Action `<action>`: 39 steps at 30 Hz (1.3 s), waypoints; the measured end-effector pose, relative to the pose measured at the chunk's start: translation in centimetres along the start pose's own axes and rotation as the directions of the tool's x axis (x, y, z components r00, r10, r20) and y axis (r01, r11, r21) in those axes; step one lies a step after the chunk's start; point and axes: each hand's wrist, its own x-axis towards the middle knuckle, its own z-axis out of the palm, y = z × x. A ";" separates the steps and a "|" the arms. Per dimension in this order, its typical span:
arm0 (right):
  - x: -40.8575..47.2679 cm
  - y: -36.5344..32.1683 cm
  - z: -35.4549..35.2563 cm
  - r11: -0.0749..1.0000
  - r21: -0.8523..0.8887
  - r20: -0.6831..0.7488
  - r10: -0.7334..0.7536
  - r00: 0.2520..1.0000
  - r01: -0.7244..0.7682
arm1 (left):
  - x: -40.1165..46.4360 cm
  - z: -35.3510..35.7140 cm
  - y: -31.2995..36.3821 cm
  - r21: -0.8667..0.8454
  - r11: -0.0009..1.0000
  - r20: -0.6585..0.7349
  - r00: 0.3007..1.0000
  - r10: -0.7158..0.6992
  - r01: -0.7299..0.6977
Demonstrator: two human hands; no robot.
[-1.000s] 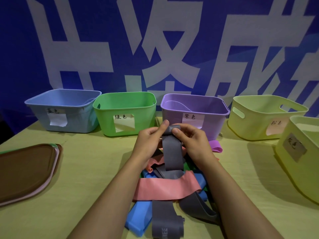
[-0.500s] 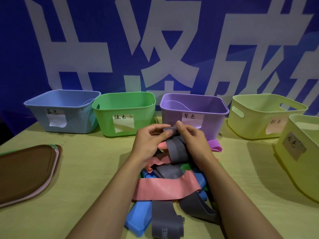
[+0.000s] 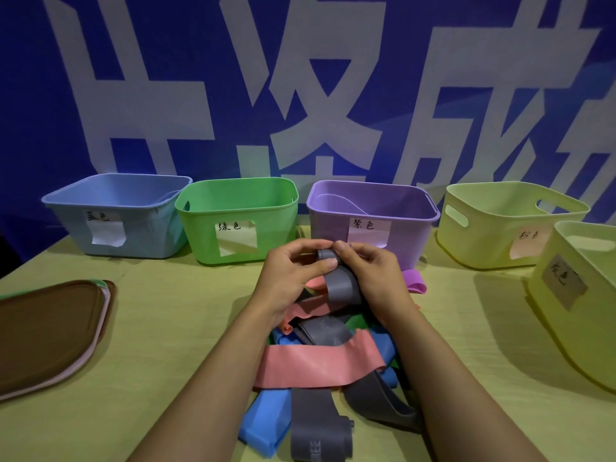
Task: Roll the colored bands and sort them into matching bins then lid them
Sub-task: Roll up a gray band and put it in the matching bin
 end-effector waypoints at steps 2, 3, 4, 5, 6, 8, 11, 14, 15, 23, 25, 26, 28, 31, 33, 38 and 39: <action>0.0 0.0 0.0 0.998 0.056 0.012 -0.009 1.000 0.009 | 0.0 0.2 0.0 -0.077 0.996 0.022 0.999 -0.033 0.034; 0.0 0.0 0.1 0.997 0.074 0.022 -0.021 1.000 0.019 | -0.1 0.3 0.0 -0.131 0.989 0.026 0.997 -0.070 0.073; 0.0 0.0 0.1 0.996 0.076 0.031 -0.038 0.999 0.035 | -0.2 0.5 0.2 -0.178 0.977 0.031 0.993 -0.114 0.118; 0.1 0.0 0.1 0.997 0.066 0.040 -0.053 0.998 0.050 | -0.3 0.6 0.4 -0.200 0.966 0.033 0.987 -0.159 0.162; 0.1 0.0 0.1 0.997 0.058 0.050 -0.063 0.997 0.060 | -0.4 0.7 0.6 -0.196 0.960 0.030 0.980 -0.196 0.198; 0.0 0.0 0.2 0.997 0.050 0.067 -0.065 0.996 0.062 | -0.3 0.7 0.4 -0.152 0.960 -0.007 0.971 -0.241 0.237; -0.1 -0.1 0.3 0.997 0.012 0.085 -0.079 0.993 0.078 | -0.1 0.4 0.2 -0.089 0.965 -0.080 0.964 -0.253 0.246; -0.1 0.1 0.2 0.993 -0.045 0.099 -0.108 0.989 0.113 | -0.1 0.3 0.2 -0.041 0.968 -0.117 0.961 -0.251 0.248; -0.1 0.1 0.1 0.990 -0.064 0.101 -0.115 0.988 0.122 | -0.2 0.3 0.3 -0.045 0.968 -0.122 0.960 -0.251 0.247; -0.6 -0.4 0.4 0.981 -0.144 0.142 -0.110 0.984 0.131 | -0.3 0.2 0.6 0.040 0.985 -0.150 0.976 -0.158 0.165; -0.6 -0.5 0.4 0.986 -0.126 0.140 -0.088 0.986 0.106 | -0.3 0.2 0.5 0.040 0.989 -0.138 0.981 -0.138 0.144; -0.7 -0.7 0.5 0.993 -0.087 0.126 -0.066 0.990 0.077 | -0.2 0.2 0.4 0.042 0.989 -0.124 0.983 -0.134 0.140; -0.8 -1.0 0.6 0.997 -0.058 0.074 -0.055 0.996 0.059 | -0.3 0.4 0.1 0.036 0.991 -0.094 0.987 -0.128 0.132; -0.8 -0.9 0.5 0.998 -0.061 0.013 -0.033 0.999 0.034 | -0.2 0.5 -0.3 0.150 0.987 -0.119 0.992 -0.048 0.066; -0.8 -1.1 0.5 1.000 -0.008 -0.016 0.008 1.000 -0.008 | -0.2 0.4 0.0 0.199 0.980 -0.127 0.992 0.012 0.014; -0.7 -1.4 0.4 0.991 0.065 -0.028 0.116 0.993 -0.114 | -0.2 0.2 0.4 0.047 0.999 -0.076 0.997 -0.020 0.024; -0.8 -1.5 0.5 0.988 0.057 -0.005 0.145 0.989 -0.144 | -0.3 0.2 0.5 0.024 0.999 -0.062 0.998 -0.032 0.033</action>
